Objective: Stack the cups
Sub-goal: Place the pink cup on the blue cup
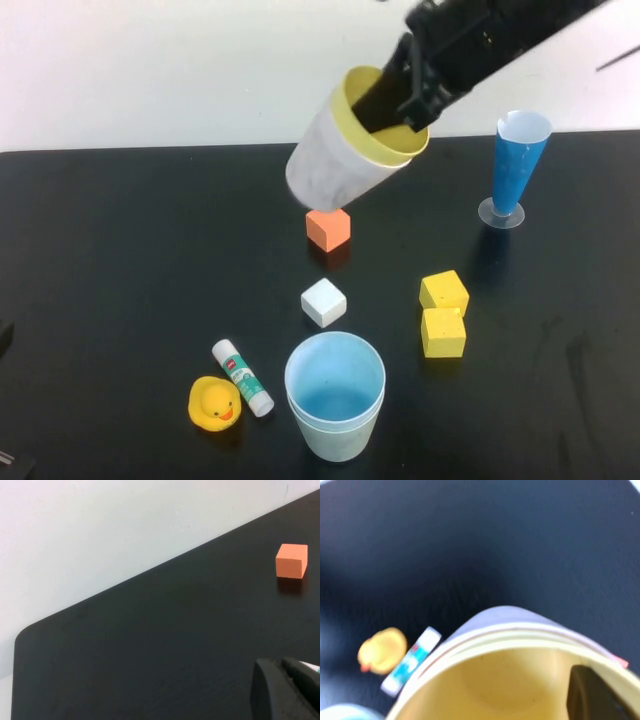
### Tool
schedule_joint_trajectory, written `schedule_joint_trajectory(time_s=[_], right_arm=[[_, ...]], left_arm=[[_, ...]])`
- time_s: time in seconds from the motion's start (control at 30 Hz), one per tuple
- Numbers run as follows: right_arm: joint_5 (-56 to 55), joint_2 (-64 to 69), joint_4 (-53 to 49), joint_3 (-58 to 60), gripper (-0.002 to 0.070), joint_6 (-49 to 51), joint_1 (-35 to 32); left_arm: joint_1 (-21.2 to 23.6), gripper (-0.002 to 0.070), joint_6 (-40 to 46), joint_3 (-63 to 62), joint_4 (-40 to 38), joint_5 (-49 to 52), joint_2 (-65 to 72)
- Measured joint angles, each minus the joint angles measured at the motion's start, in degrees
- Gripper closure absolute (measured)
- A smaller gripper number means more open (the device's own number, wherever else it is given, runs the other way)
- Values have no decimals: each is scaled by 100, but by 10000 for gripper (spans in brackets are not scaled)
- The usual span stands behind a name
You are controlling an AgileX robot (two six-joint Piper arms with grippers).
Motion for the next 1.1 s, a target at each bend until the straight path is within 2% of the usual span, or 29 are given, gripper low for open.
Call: schedule_joint_trajectory(time_s=[0.17, 0.27, 0.37, 0.67, 1.0, 1.1], right_arm=[[175, -475, -1047, 24, 619, 496, 952], [199, -692, -1580, 377, 619, 614, 1573], [208, -835, -2131, 855, 622, 734, 1927], [208, -814, -2598, 1782, 622, 907, 2007], [176, -424, -2503, 1842, 623, 907, 2007], [148, -359, -2499, 1842, 604, 907, 2007]], left_arm=[[0, 673, -11, 0, 0, 0, 0], [0, 673, -11, 0, 7, 0, 0], [0, 673, -11, 0, 22, 0, 0], [0, 673, -11, 0, 65, 0, 0], [0, 673, -97, 0, 82, 0, 0], [0, 673, -98, 0, 82, 0, 0]])
